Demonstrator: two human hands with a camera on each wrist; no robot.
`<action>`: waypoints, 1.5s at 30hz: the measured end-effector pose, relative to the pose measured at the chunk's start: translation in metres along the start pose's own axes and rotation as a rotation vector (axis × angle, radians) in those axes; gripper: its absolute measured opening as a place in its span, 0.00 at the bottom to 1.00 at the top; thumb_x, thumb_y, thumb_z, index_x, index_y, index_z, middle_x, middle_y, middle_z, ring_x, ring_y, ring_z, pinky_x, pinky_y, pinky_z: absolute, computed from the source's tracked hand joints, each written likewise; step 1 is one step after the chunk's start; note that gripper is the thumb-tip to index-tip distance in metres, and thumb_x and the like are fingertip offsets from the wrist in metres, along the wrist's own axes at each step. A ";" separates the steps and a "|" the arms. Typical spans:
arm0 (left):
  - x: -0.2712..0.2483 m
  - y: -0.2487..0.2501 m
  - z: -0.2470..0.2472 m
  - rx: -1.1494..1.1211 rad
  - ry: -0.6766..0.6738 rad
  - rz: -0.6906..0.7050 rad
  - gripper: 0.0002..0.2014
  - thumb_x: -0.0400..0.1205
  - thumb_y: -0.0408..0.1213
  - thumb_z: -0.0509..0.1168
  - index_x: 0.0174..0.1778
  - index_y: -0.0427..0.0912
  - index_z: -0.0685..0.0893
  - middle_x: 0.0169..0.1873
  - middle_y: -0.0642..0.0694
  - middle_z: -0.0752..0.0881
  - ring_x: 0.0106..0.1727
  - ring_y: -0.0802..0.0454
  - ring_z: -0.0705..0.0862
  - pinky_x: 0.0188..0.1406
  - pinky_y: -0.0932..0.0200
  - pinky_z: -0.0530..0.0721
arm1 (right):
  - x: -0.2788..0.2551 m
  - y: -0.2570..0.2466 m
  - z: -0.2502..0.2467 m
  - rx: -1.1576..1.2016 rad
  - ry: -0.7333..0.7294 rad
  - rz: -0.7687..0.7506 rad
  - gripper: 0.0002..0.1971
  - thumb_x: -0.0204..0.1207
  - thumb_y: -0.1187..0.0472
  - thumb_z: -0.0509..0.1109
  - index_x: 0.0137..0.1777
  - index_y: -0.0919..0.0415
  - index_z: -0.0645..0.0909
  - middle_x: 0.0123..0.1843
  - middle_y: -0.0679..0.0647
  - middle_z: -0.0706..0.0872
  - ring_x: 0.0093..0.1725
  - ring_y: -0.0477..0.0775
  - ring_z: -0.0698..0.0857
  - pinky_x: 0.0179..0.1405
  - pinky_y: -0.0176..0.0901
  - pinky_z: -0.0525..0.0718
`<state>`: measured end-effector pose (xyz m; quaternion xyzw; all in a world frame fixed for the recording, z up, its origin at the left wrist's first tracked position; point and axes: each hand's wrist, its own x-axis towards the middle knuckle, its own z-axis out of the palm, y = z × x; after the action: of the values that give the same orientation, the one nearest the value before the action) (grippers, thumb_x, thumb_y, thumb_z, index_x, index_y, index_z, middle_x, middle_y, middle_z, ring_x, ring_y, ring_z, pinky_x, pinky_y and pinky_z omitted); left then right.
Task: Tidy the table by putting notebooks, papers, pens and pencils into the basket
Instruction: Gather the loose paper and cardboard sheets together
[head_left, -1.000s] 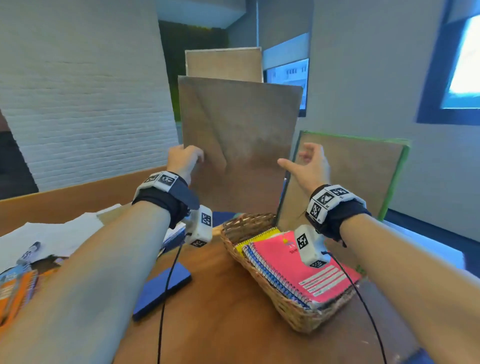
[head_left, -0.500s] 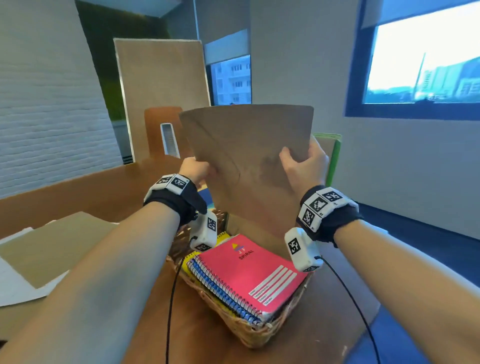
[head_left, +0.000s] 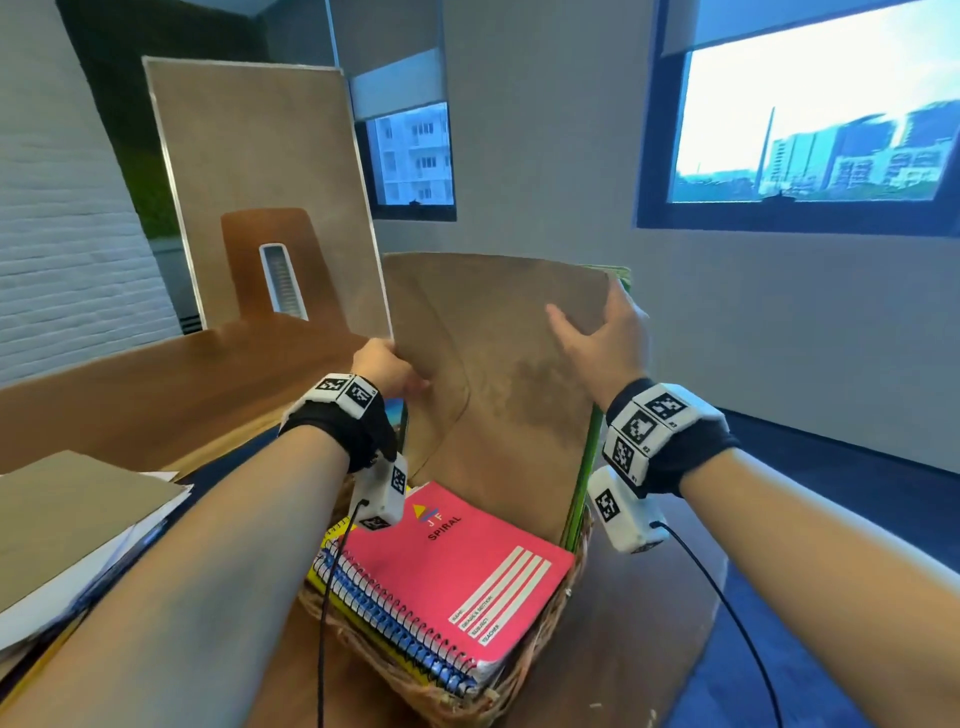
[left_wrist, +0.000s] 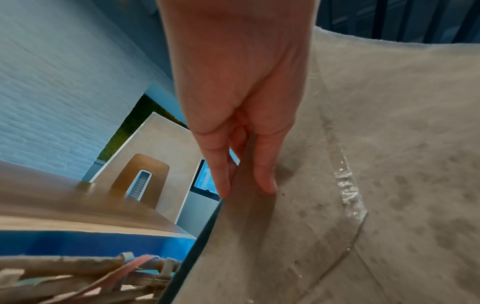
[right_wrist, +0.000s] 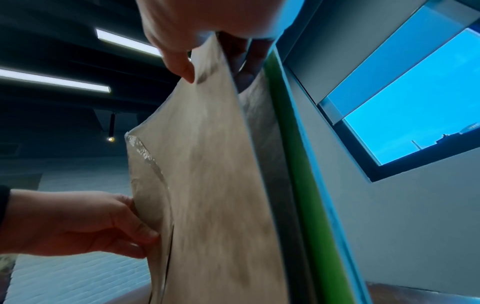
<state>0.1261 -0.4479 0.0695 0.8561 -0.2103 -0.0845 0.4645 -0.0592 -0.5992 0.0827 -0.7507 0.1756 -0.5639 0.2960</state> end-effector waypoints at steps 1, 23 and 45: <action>0.002 0.000 0.000 0.026 0.008 0.000 0.17 0.65 0.25 0.79 0.49 0.37 0.87 0.49 0.37 0.89 0.51 0.42 0.88 0.57 0.48 0.86 | 0.001 0.001 -0.001 -0.030 0.015 -0.007 0.15 0.72 0.54 0.73 0.55 0.60 0.80 0.28 0.41 0.73 0.29 0.45 0.73 0.31 0.40 0.75; 0.004 -0.005 0.018 0.324 0.058 0.088 0.20 0.77 0.33 0.72 0.65 0.34 0.80 0.62 0.37 0.83 0.66 0.39 0.80 0.67 0.48 0.77 | -0.001 0.000 -0.001 -0.195 -0.073 0.058 0.31 0.71 0.71 0.66 0.74 0.55 0.66 0.69 0.52 0.73 0.52 0.49 0.80 0.48 0.44 0.78; -0.071 -0.108 -0.134 0.362 0.390 -0.019 0.06 0.78 0.29 0.63 0.44 0.43 0.82 0.54 0.41 0.85 0.57 0.44 0.81 0.47 0.60 0.76 | -0.097 -0.108 0.138 0.190 -0.524 -0.332 0.30 0.76 0.65 0.67 0.78 0.61 0.64 0.69 0.57 0.73 0.66 0.50 0.74 0.65 0.36 0.71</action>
<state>0.1381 -0.2632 0.0507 0.9274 -0.1202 0.1167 0.3345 0.0355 -0.4248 0.0535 -0.8577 -0.0851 -0.4057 0.3040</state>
